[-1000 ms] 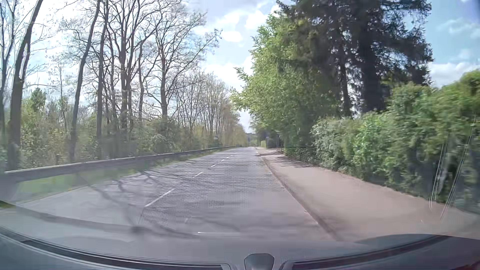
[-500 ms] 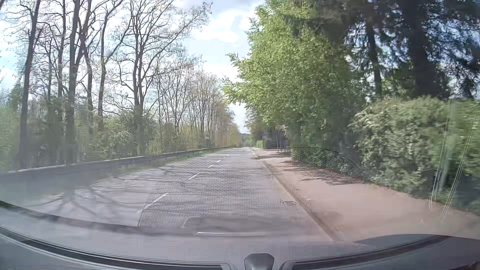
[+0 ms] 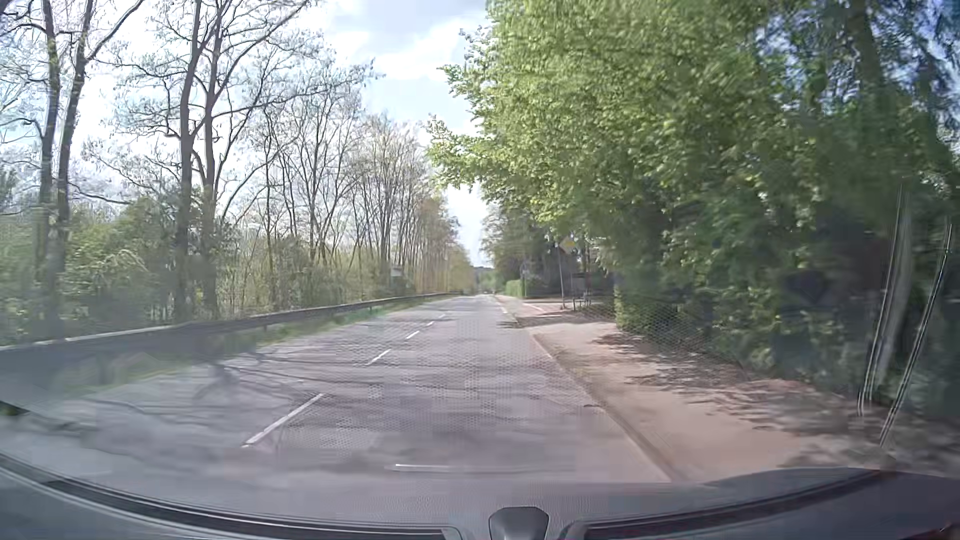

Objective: Follow the waypoints while adhering to traffic rules and regulations

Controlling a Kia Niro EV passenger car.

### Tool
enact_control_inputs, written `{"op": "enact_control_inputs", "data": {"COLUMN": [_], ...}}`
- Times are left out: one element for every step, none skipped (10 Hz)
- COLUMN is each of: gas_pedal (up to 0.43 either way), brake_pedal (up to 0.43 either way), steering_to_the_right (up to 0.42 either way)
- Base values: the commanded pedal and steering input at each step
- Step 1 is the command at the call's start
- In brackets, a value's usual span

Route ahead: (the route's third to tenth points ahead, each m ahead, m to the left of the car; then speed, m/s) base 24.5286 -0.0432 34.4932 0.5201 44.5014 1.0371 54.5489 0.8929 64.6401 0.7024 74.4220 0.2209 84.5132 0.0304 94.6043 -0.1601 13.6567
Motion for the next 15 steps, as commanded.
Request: {"op": "enact_control_inputs", "data": {"gas_pedal": [0.028,0.008,0.000,0.000,0.000,0.000,0.000,0.000,0.000,0.000,0.000,0.000,0.000,0.000,0.000], "brake_pedal": [0.000,0.000,0.000,0.000,0.000,0.000,0.000,0.000,0.000,0.000,0.000,0.000,0.000,0.000,0.000], "steering_to_the_right": [0.005,0.004,0.003,0.000,0.000,0.000,-0.001,-0.001,-0.001,-0.001,-0.001,-0.001,-0.001,-0.001,-0.001]}}
